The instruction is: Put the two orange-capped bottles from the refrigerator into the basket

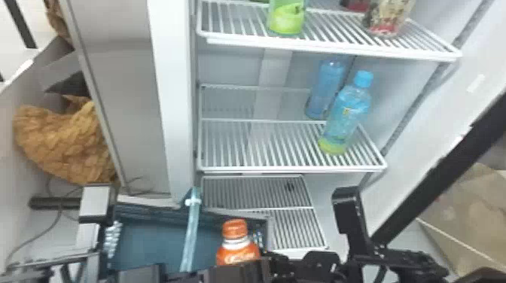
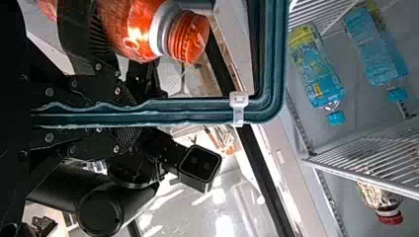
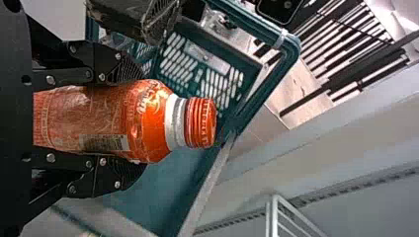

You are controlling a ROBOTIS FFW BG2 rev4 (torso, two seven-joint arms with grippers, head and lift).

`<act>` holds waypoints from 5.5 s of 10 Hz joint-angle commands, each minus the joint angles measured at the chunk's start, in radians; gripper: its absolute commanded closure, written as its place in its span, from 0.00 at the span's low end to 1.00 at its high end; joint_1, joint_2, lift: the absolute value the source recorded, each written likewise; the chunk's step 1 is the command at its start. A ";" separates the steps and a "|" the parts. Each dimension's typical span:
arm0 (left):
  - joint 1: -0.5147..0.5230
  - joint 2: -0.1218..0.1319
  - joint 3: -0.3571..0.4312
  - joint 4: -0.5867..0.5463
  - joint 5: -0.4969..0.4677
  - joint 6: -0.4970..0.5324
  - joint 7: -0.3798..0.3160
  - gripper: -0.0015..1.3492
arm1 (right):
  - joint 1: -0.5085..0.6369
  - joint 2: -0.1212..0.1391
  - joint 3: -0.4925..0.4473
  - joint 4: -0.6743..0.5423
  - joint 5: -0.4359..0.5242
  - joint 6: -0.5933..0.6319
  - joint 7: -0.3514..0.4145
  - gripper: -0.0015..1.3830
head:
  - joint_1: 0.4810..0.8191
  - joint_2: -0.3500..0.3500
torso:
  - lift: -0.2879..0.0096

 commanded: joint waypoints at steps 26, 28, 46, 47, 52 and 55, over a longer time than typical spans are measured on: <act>0.007 -0.001 0.006 -0.007 0.006 0.000 -0.003 0.84 | 0.405 0.163 -0.184 0.015 0.116 -1.366 -0.551 0.08 | 0.63 0.00 | 0.00; 0.002 -0.008 0.014 -0.017 0.006 0.000 -0.002 0.84 | 0.380 0.165 -0.166 0.035 0.106 -1.371 -0.553 0.08 | 0.63 0.00 | 0.00; 0.042 0.003 -0.044 -0.101 0.000 -0.027 -0.005 0.84 | 0.348 0.171 -0.124 0.177 0.040 -1.582 -0.592 0.08 | 0.63 0.00 | 0.00; 0.046 0.002 -0.046 -0.101 0.000 -0.029 -0.005 0.84 | 0.348 0.171 -0.126 0.180 0.040 -1.587 -0.592 0.08 | 0.63 0.00 | 0.00; 0.039 0.003 -0.056 -0.105 0.004 -0.044 -0.005 0.84 | 0.338 0.171 -0.124 0.180 0.042 -1.607 -0.592 0.08 | 0.63 0.00 | 0.00; 0.051 0.003 -0.054 -0.108 0.006 -0.061 -0.005 0.84 | 0.338 0.168 -0.124 0.177 0.040 -1.612 -0.594 0.08 | 0.63 0.00 | 0.00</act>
